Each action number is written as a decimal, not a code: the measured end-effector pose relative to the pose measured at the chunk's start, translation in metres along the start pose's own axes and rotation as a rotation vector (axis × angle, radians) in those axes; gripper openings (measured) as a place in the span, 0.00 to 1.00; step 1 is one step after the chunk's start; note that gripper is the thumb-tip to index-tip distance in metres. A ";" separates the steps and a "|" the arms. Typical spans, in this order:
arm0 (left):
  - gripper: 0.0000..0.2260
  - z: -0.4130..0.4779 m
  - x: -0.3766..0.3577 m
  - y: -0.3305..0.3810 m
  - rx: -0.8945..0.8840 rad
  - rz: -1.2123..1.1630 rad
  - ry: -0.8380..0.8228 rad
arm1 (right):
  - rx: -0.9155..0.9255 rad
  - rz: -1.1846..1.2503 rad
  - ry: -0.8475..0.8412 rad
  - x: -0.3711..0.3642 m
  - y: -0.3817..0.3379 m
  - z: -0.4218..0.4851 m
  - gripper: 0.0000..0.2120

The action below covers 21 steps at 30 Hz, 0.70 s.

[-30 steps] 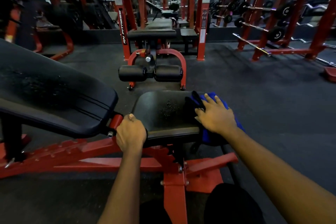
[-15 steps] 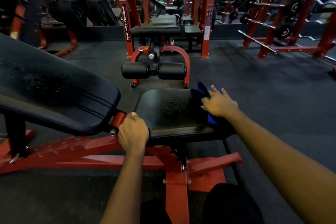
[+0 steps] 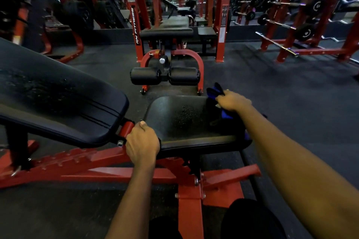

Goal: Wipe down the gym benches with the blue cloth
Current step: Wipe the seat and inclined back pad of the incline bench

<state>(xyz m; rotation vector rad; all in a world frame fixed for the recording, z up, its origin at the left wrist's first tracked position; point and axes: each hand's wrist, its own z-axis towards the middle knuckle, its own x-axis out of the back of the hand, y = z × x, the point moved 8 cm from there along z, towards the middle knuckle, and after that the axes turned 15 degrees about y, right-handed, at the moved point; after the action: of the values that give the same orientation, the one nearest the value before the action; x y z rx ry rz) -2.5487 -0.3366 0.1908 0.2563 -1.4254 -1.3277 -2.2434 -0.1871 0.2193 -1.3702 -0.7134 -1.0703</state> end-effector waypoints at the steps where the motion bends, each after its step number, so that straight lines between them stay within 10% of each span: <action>1: 0.21 0.000 0.000 0.001 -0.004 -0.001 0.002 | 0.054 -0.047 0.003 0.000 -0.012 -0.001 0.22; 5: 0.20 0.000 -0.001 -0.002 0.003 -0.003 0.006 | 0.372 -0.049 0.052 -0.002 -0.031 -0.038 0.27; 12: 0.19 0.001 -0.002 -0.003 0.002 -0.016 0.032 | 0.144 0.000 -0.022 -0.005 -0.009 0.000 0.24; 21: 0.20 0.000 0.000 -0.003 -0.001 -0.009 0.035 | 0.469 0.055 0.013 0.000 -0.021 -0.061 0.27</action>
<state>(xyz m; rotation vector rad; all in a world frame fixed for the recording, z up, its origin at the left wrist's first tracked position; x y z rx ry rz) -2.5501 -0.3376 0.1889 0.2847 -1.3953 -1.3252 -2.2736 -0.2445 0.2209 -0.9722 -0.8491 -0.8024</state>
